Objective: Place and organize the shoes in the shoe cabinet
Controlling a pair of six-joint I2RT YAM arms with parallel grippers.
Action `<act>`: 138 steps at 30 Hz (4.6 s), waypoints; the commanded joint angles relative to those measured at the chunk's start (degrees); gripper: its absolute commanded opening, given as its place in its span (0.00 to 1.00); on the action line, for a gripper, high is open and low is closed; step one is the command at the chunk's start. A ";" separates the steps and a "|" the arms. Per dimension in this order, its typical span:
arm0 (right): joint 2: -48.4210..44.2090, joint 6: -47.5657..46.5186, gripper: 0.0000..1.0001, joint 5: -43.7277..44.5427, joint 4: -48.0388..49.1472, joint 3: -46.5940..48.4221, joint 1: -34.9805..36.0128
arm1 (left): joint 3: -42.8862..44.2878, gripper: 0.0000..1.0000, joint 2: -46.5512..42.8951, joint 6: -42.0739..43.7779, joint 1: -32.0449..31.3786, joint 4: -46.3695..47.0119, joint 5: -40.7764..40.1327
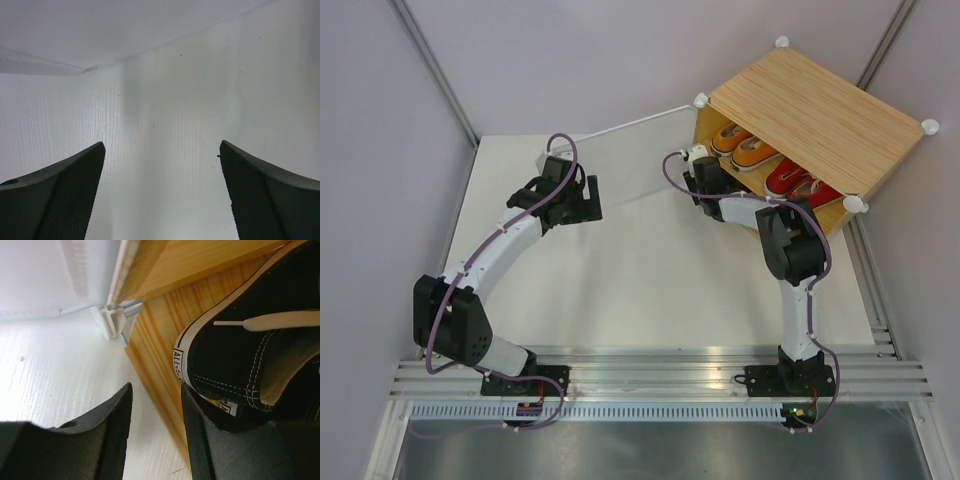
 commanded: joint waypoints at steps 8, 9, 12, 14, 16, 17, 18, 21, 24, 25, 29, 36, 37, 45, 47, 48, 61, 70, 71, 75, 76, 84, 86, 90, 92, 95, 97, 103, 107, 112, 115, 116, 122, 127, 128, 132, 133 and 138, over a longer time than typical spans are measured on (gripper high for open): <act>-3.07 -2.09 0.50 13.93 8.51 -2.23 -4.91 | 0.93 0.98 -0.27 -0.63 0.30 0.47 -1.40; -3.60 -1.91 0.50 8.95 6.66 -2.31 -4.82 | 0.59 0.98 -0.27 -0.46 0.30 0.47 -1.31; -6.22 -1.56 0.51 1.45 5.07 -3.71 -4.65 | 0.49 0.98 -0.09 -0.29 0.30 0.82 -1.57; -7.64 -1.56 0.52 -4.62 3.84 -5.12 -4.65 | 0.93 0.98 0.35 -0.11 0.30 0.73 -1.75; -9.83 -1.82 0.53 -7.44 2.26 -5.91 -4.47 | 1.02 0.98 0.00 0.16 0.30 0.73 -1.75; -10.62 -1.74 0.53 -10.41 1.55 -6.44 -4.38 | 0.93 0.98 -0.18 -0.11 0.30 0.82 -1.84; -11.33 -1.82 0.53 -11.92 0.94 -6.88 -4.29 | 1.02 0.98 -0.35 -0.37 0.30 0.73 -1.40; -14.84 -2.00 0.54 -17.64 -1.35 -8.55 -3.94 | 1.20 0.98 -1.58 -0.90 0.21 0.56 0.88; -18.45 -2.79 0.53 -21.41 -4.95 -9.52 -3.07 | 0.50 0.98 -4.48 -0.99 0.30 0.64 2.12; -20.28 -3.40 0.53 -22.12 -6.61 -10.13 -2.71 | -0.20 0.98 -5.10 -0.99 0.21 0.64 2.03; -24.50 -4.72 0.54 -25.55 -13.38 -10.14 -0.87 | -1.26 0.98 -8.96 -0.55 0.21 0.47 4.56; -35.67 -0.16 0.53 -27.93 -18.14 -12.16 3.26 | -1.36 0.99 -17.39 1.82 0.03 0.20 13.01; -37.51 0.37 0.53 -28.54 -18.49 -12.51 3.70 | -1.00 0.99 -18.71 2.17 0.03 0.03 13.89; -53.77 8.10 0.57 -27.23 -24.64 -8.56 4.41 | 16.37 0.99 -23.20 2.35 0.03 -7.00 17.68; -58.17 9.25 0.59 -24.78 -25.26 -7.33 4.41 | 19.46 1.00 -23.56 2.96 0.12 -7.71 15.06; -59.40 9.51 0.61 -23.98 -25.70 -6.98 4.41 | 21.39 1.00 -23.47 3.32 0.03 -7.79 13.47; -78.21 12.41 0.98 -5.45 -30.09 -10.58 4.50 | 31.69 1.00 -6.96 12.99 0.47 -7.00 1.93; -89.72 13.90 0.98 -1.56 -35.54 -11.54 4.50 | 34.15 1.00 -0.45 13.00 1.09 -10.69 7.44; -90.43 14.26 0.98 -1.91 -35.98 -11.54 4.41 | 33.98 0.99 -0.53 12.38 1.09 -11.13 8.44; -93.60 14.79 0.98 -2.62 -40.10 -10.67 4.50 | 29.43 0.98 -2.72 10.44 0.91 -11.49 19.85; -94.12 15.05 0.98 -2.71 -41.16 -10.40 4.41 | 28.54 0.98 -3.16 9.66 0.74 -11.57 23.27; -100.62 16.81 0.98 -4.03 -51.97 -6.19 4.41 | 23.52 0.97 -6.07 6.14 -8.03 -11.49 26.99; -101.59 17.42 0.98 -4.46 -53.29 -5.57 4.41 | 24.22 0.97 -6.16 4.56 -10.76 -11.05 26.82; -103.97 19.09 0.98 -4.38 -56.55 -3.37 4.41 | 24.14 0.97 -5.11 0.25 -20.76 -6.58 27.96; -105.55 19.88 0.98 -3.85 -57.42 -2.93 4.50 | 23.00 0.97 -4.05 -2.56 -24.03 -0.98 30.32; -106.61 20.94 0.98 -3.59 -59.26 -2.23 4.41 | 21.24 0.97 -0.89 -7.30 -28.60 7.37 34.72; -107.05 21.12 0.98 -3.59 -60.41 -1.35 4.50 | 21.67 0.97 2.61 -9.59 -29.85 10.30 35.69; -107.06 23.04 0.98 -6.12 -64.63 -1.61 4.41 | 30.02 0.97 9.66 -12.76 -31.34 13.12 37.54; -105.03 24.72 0.98 -13.85 -64.03 -2.66 4.41 | 29.59 0.98 6.34 -11.18 -30.65 13.65 31.84; -99.07 25.07 0.98 -23.51 -61.21 -5.30 4.32 | 24.68 0.99 0.18 -13.64 -24.06 13.56 25.42; -92.84 25.16 0.98 -27.21 -60.42 -6.70 4.41 | 21.69 0.98 -2.11 -16.54 -17.21 12.69 24.97; -91.42 25.16 0.98 -30.62 -58.33 -8.19 4.32 | 21.07 0.98 -2.72 -16.63 -14.32 11.12 24.80; -82.64 28.14 0.98 -32.42 -45.23 -16.01 4.32 | 19.22 0.98 -7.56 -7.85 -10.26 1.54 16.19; -75.15 29.99 0.98 -17.94 -43.19 -16.47 4.32 | 14.22 0.98 -13.35 -2.13 -7.97 -3.22 10.74; -73.93 29.99 0.98 -13.13 -42.84 -16.64 4.23 | 13.51 0.98 -14.15 -1.61 -7.79 -3.57 10.04; -74.17 28.77 0.98 4.64 -38.63 -19.18 4.32 | 10.43 0.98 -18.10 0.68 -7.35 -4.54 5.04; -74.35 28.24 0.98 10.85 -36.10 -19.88 4.32 | 9.38 0.98 -18.81 1.03 -7.35 -4.63 4.32; -71.55 22.98 0.98 20.58 -30.02 -22.35 4.06 | 6.74 0.98 -22.93 2.44 -7.26 -5.68 -0.06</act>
